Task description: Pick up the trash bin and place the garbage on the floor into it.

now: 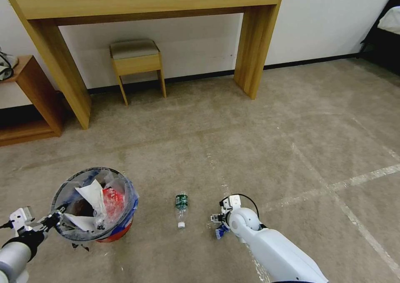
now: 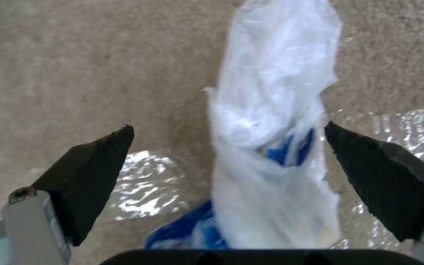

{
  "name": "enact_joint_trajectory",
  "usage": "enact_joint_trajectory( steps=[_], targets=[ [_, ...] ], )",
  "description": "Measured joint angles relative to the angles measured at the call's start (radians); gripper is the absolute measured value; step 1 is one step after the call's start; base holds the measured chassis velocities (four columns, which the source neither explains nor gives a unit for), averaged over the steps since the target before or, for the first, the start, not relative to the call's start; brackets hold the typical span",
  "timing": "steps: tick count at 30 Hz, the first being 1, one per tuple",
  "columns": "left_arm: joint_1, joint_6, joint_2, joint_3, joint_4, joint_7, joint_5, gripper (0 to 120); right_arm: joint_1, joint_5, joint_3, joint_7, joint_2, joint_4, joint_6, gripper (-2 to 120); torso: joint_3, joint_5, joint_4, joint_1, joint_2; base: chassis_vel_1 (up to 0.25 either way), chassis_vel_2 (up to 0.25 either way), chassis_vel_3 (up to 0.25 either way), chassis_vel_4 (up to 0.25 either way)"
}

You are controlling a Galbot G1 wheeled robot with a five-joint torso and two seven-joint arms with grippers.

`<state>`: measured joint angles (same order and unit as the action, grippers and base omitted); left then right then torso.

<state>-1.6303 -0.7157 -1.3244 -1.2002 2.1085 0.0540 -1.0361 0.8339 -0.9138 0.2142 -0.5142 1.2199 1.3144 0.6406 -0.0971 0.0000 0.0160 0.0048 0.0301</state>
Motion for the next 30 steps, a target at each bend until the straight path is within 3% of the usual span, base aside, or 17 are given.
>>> enact_joint_trajectory(
  steps=[12,17,24,26,29,30],
  targets=[
    [0.014,0.001,0.000,0.006,-0.012,0.000,0.001,1,-0.002,0.030,-0.003,0.020,0.019,-0.060,-0.021,93,0.000,0.0000,0.0001,0.000,0.000,0.000,0.000,0.000,0.000],
    [0.015,0.001,0.004,0.005,-0.020,0.000,0.001,1,-0.001,0.038,-0.003,0.025,0.027,-0.073,-0.029,70,0.000,-0.0001,0.0000,0.000,0.000,0.000,0.000,0.000,0.000],
    [0.024,0.001,0.000,0.013,-0.024,0.000,0.002,1,0.002,0.040,-0.006,0.025,0.031,-0.073,-0.034,50,0.000,-0.0001,0.0000,0.000,0.000,0.000,0.000,0.000,0.000],
    [0.025,0.001,0.004,0.013,-0.024,0.000,0.003,1,0.007,0.046,-0.008,0.026,0.030,-0.073,-0.038,38,0.000,-0.0001,0.0001,0.000,0.000,0.000,0.000,0.000,0.000],
    [0.025,0.001,0.005,0.013,-0.024,0.000,0.002,1,0.008,0.046,-0.008,0.026,0.029,-0.073,-0.039,36,0.000,-0.0001,0.0002,0.000,0.000,0.000,0.000,0.000,0.000],
    [0.025,0.001,0.006,0.013,-0.025,0.000,0.002,1,0.011,0.046,-0.011,0.028,0.025,-0.069,-0.040,26,0.000,-0.0001,0.0001,0.000,0.000,0.000,0.000,0.000,0.000]
  ],
)
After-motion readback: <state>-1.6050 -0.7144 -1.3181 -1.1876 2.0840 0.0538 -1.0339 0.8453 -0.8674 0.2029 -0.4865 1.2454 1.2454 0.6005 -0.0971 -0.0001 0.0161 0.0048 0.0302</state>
